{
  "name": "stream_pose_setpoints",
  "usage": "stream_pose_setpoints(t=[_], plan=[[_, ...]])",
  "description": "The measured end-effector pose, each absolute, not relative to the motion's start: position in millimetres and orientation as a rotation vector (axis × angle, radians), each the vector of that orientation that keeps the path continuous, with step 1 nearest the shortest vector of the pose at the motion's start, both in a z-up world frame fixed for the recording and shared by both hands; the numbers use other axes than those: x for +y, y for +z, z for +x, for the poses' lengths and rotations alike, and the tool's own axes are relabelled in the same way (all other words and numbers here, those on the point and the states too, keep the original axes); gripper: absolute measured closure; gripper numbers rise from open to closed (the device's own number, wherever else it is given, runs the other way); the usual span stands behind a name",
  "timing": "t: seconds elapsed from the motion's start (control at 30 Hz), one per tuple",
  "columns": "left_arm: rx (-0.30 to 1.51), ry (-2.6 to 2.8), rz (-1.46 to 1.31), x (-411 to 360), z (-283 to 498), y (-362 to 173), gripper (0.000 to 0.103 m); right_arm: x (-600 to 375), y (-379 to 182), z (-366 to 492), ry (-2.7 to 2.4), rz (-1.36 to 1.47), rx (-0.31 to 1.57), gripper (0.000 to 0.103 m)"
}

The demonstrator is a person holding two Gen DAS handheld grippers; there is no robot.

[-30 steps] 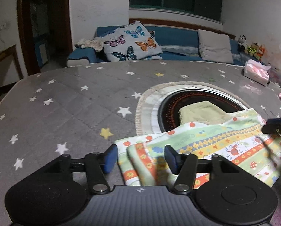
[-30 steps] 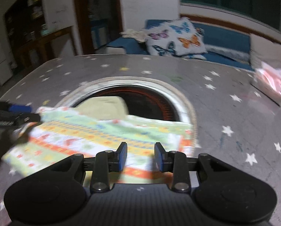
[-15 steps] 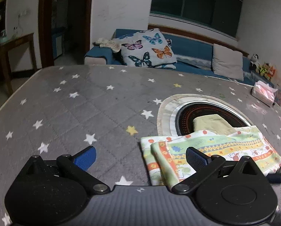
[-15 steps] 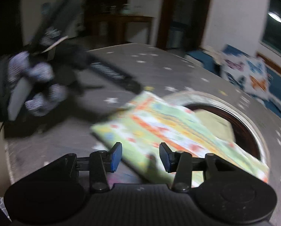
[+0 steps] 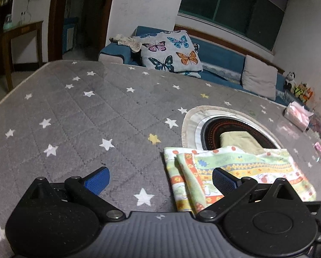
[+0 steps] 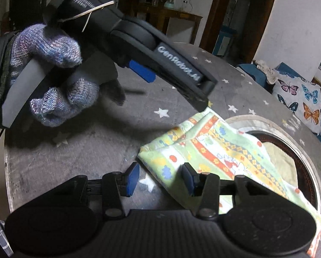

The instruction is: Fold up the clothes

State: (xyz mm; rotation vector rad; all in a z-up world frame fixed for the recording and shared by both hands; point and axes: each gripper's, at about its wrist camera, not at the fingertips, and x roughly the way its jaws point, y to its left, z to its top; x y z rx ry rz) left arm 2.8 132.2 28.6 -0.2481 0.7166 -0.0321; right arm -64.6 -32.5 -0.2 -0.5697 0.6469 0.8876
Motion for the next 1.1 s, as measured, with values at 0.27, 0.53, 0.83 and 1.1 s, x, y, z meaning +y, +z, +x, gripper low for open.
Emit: stream_pose_setpoints(t=[0.27, 0.53, 0.83, 1.1], plan=[[0.781, -0.081, -0.388, 127.5, 4.5, 22.3, 0.000, -37.8, 2.8, -54.2, 0.859, -0.491, 0.652, 0.088], [0.862, -0.107, -0.613, 122.9, 7.9, 10.2, 0.014, -65.8, 30.8, -52.4, 0.851, -0.358, 0.614, 0.092], [0.913, -0.163, -0.669, 104.6, 17.8, -2.6, 0.087, -82.6, 34.7, -57.3, 0.885, -0.314, 0.623, 0.092], [0.912, -0.161, -0.640, 104.9, 19.1, -1.7, 0.089, -140.9, 36.1, -35.1, 0.732, -0.233, 0.659, 0.091]])
